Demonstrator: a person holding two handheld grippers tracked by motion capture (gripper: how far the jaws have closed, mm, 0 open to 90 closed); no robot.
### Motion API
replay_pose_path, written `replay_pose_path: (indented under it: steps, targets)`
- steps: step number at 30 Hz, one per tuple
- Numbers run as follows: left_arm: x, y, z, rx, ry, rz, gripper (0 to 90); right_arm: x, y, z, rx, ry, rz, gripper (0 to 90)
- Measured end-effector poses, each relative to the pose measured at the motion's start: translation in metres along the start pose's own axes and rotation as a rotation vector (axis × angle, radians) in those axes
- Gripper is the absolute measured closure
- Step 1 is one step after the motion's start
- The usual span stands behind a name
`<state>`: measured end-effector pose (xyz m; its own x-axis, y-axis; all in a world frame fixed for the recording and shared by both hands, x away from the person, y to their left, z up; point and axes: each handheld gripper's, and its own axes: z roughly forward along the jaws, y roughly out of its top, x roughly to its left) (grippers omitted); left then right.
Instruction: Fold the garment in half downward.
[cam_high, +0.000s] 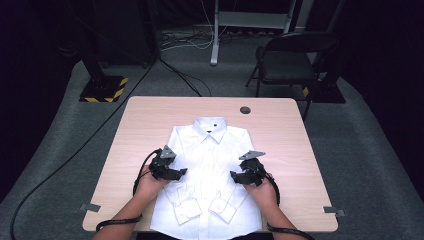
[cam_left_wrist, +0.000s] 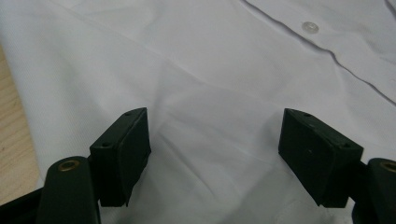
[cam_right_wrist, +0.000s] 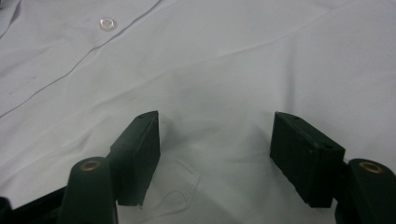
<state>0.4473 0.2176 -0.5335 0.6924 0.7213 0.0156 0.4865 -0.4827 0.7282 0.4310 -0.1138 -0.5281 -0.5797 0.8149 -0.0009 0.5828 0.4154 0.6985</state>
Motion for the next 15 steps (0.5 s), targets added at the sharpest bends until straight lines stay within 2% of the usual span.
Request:
replay_pose_path:
  steps: [5, 10, 15]
  targets:
    - [0.0, -0.0026, 0.0001, -0.016, 0.002, 0.001, 22.2, 0.0036, 0.001, 0.0023, -0.003, -0.016, -0.009, 28.2]
    - [-0.0008, -0.0024, -0.0004, 0.0, 0.014, -0.013, 17.9, 0.0059, -0.002, 0.0016, -0.011, -0.023, 0.003, 26.0]
    - [-0.0033, -0.0016, -0.0021, 0.02, 0.02, -0.019, 18.1, 0.0083, -0.0031, -0.0005, -0.007, -0.01, -0.011, 30.1]
